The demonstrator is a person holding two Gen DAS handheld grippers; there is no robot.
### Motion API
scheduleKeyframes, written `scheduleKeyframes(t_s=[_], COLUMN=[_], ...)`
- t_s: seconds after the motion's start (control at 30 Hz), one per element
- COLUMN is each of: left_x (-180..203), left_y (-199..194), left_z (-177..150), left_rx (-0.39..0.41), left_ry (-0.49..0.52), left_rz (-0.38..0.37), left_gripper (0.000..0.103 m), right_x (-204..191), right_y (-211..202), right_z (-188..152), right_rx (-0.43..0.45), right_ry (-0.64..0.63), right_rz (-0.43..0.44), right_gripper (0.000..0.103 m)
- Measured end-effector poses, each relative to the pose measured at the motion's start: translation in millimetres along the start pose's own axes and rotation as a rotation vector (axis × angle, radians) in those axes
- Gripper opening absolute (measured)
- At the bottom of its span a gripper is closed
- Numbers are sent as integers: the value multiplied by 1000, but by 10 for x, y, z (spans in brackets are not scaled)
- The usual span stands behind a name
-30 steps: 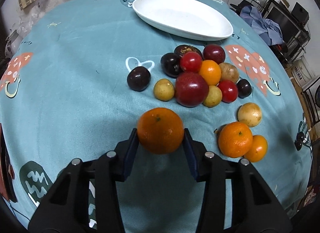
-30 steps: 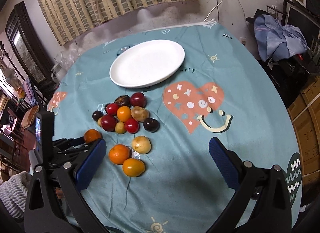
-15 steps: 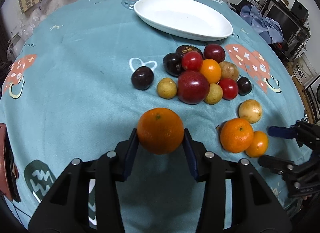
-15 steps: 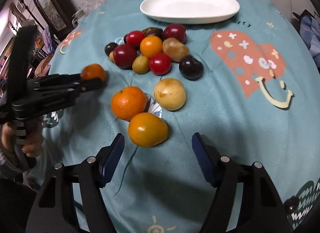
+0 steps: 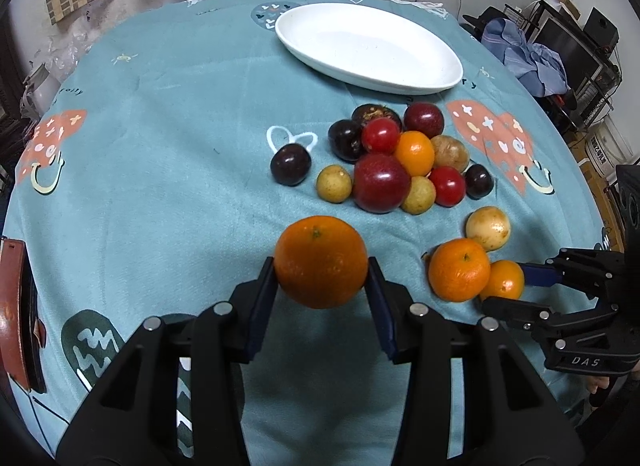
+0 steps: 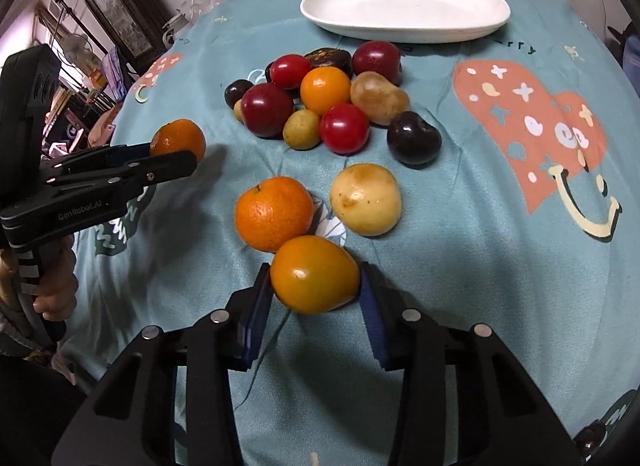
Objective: Organize fruits
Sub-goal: 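Carry both fruits over the white plate and open both tools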
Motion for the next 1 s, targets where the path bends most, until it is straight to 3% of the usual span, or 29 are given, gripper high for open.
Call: scheduleKeyframes(t_s=[0.2, 0.4, 0.6, 0.73, 0.8, 0.83, 1.0], left_x=[136, 233, 201, 134, 103, 84, 28], left_y=[4, 195, 494, 712, 804, 826, 775], left_z=[394, 1113, 1687, 1869, 1905, 1913, 1920], left_rx=[30, 71, 83, 70, 58, 55, 80], left_ry=[39, 86, 85, 66, 61, 59, 46], left_rz=[-18, -18, -19, -24, -21, -18, -4], left_gripper=[45, 45, 45, 46, 46, 46, 59], right_x=[346, 673, 835, 833, 833, 843, 837], right_y=[-310, -367, -103, 186, 306, 325, 263], right_z=[305, 1166, 1826, 2073, 2156, 2179, 2167], right_rx=[104, 233, 271, 244, 222, 232, 268], right_ry=[63, 88, 83, 57, 44, 41, 22], right_rz=[-36, -107, -144, -176, -200, -218, -236], right_gripper=[43, 43, 43, 44, 55, 66, 66])
Point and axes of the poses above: each gripper's, at about its wrist camera, not at the fingertips, and y roughly the way its jaws point, x to its right, z to its top, the point moved 7 cm from there along y, roughly the way its jaws point, and after that the axes turned 12 degrees about -z, right-handed, at the moved point
